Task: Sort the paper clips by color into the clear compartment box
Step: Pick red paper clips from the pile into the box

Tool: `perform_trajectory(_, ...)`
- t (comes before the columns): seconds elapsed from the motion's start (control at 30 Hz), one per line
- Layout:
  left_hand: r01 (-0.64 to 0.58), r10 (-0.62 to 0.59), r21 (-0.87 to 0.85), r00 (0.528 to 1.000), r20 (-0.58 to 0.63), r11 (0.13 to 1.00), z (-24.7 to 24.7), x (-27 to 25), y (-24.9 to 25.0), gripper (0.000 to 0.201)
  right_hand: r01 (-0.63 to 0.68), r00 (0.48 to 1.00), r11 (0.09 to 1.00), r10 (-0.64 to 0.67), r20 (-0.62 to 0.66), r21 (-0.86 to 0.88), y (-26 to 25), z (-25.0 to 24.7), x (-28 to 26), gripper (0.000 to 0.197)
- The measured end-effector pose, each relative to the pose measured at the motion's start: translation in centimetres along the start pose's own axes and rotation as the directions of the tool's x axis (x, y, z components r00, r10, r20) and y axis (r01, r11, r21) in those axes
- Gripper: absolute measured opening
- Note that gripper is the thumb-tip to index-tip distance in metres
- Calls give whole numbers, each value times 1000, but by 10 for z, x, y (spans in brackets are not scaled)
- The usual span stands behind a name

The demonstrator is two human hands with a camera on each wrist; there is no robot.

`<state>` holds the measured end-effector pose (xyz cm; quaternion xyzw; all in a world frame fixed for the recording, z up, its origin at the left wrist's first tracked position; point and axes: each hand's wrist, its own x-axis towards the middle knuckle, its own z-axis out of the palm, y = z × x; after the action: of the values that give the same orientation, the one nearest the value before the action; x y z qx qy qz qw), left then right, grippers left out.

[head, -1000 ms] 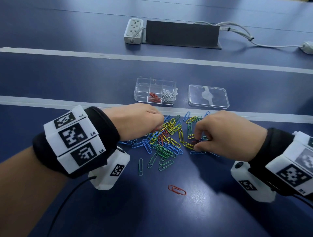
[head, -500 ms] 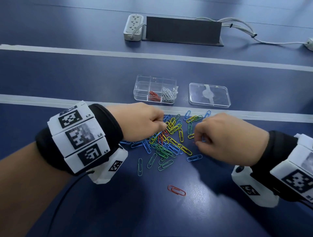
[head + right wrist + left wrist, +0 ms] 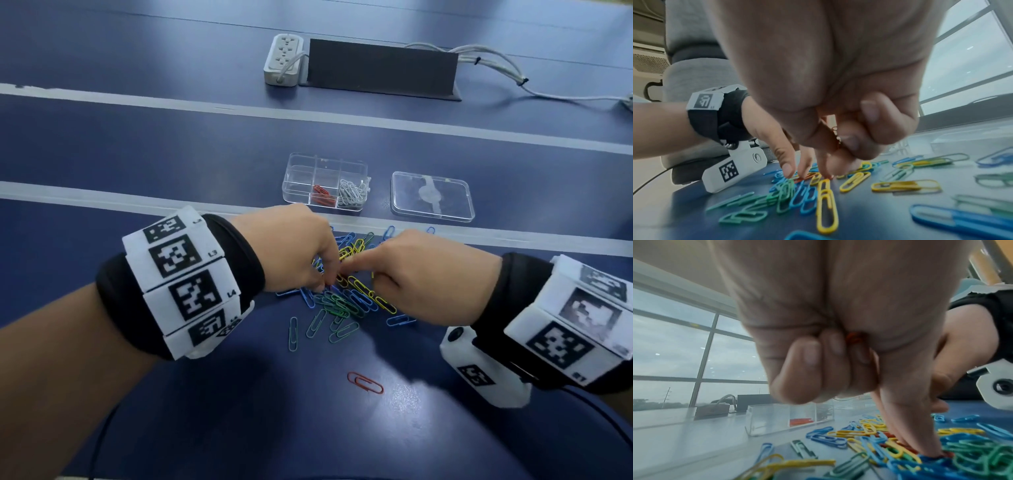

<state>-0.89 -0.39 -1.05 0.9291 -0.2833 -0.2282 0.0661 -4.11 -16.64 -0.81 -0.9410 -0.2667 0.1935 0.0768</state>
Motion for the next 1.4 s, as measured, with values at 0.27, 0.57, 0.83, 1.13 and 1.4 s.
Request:
perform_trajectory(0.27,-25,26,9,999,-43,1000,1,1,-4,11,-47,997,999,46,-53,-10,6,-3,1,32)
perform_trajectory(0.57,-17,17,-7,999,-35,1000,2,5,-6,18,-121,986,988,108,-128,-93,2,5,6,27)
perform_trajectory(0.83,-21,21,10,999,-24,1000,1,7,-6,12,-221,974,973,218,-58,-58,6,1,15,23)
perform_trajectory(1.13,-5,-24,-374,997,-73,927,-15,-5,-21,6,-215,974,975,210,-84,-53,5,2,11,26)
perform_trajectory(1.4,16,-155,-938,987,-41,346,-20,-7,-36,7,-187,981,980,184,-56,-74,5,-1,9,25)
